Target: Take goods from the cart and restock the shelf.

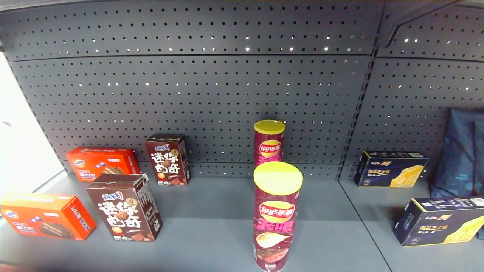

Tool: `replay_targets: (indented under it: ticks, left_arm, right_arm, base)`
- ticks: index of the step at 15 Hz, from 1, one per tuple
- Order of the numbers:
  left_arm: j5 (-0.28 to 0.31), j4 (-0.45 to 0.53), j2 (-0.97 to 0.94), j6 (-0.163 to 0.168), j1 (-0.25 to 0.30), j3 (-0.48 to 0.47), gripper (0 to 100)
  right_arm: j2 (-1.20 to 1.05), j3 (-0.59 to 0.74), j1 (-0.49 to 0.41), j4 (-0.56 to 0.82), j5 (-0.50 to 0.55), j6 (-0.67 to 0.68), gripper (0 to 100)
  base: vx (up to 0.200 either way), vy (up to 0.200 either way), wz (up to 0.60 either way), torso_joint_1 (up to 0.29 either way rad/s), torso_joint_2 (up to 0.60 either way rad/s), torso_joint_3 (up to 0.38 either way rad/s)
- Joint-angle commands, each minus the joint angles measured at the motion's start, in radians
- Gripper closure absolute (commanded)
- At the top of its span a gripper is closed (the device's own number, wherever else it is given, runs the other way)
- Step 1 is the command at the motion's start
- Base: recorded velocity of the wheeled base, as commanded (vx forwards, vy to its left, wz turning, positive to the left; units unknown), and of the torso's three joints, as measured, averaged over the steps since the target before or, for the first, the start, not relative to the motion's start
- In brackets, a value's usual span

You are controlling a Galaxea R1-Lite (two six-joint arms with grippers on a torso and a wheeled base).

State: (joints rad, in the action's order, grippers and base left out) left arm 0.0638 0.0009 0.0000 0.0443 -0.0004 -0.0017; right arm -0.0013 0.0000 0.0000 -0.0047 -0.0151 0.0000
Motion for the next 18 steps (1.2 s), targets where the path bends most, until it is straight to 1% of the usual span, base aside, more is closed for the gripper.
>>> replay_targets:
  ticks: [1, 2, 5, 13, 14, 18]
  left_arm:
    - [0.004, 0.001, 0.002, 0.006, -0.001, 0.0, 0]
    - [0.004, 0.001, 0.002, 0.009, -0.001, 0.0, 0]
    - [0.001, 0.001, 0.002, 0.0, 0.0, 0.0, 0]
    - [-0.001, 0.001, 0.002, 0.009, 0.0, 0.0, 0]
    - [-0.006, 0.001, 0.002, -0.011, 0.0, 0.0, 0]
    - [-0.012, 0.001, 0.002, -0.017, 0.0, 0.0, 0]
  right_arm:
    - [0.001, 0.0, 0.0, 0.0, 0.0, 0.0, 0]
    - [0.001, 0.0, 0.0, -0.001, 0.0, 0.0, 0]
    - [0.001, 0.0, 0.0, 0.0, 0.0, 0.0, 0]
    - [0.001, 0.0, 0.0, 0.0, 0.0, 0.0, 0]
    - [0.001, 0.0, 0.0, 0.0, 0.0, 0.0, 0]
    - [0.001, 0.0, 0.0, 0.0, 0.0, 0.0, 0]
  base:
    - [0.0, 0.0, 0.0, 0.0, 0.0, 0.0]
    - [0.0, 0.0, 0.0, 0.0, 0.0, 0.0]
    - [0.0, 0.0, 0.0, 0.0, 0.0, 0.0]
    - [0.0, 0.0, 0.0, 0.0, 0.0, 0.0]
    - [0.0, 0.0, 0.0, 0.0, 0.0, 0.0]
    - [0.0, 0.0, 0.0, 0.0, 0.0, 0.0]
